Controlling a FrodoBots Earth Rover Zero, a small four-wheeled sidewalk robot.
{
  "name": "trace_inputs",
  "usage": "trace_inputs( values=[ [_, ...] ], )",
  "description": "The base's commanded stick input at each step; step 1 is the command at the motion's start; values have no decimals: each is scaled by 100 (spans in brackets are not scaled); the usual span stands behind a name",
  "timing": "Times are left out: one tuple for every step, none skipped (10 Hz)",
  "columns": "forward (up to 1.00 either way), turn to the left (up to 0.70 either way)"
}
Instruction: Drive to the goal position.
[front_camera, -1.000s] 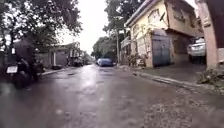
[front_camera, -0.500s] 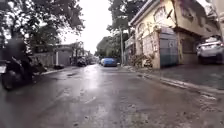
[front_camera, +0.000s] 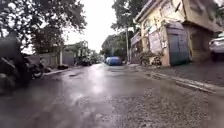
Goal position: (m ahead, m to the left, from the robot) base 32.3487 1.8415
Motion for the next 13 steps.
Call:
trace_inputs(
  values=[
    [100,21],
    [100,2],
    [100,21],
    [100,2],
    [100,0],
    [100,0],
    [100,0],
    [100,0],
    [100,0],
    [100,0],
    [100,0],
    [100,0],
    [100,0]
  ],
)
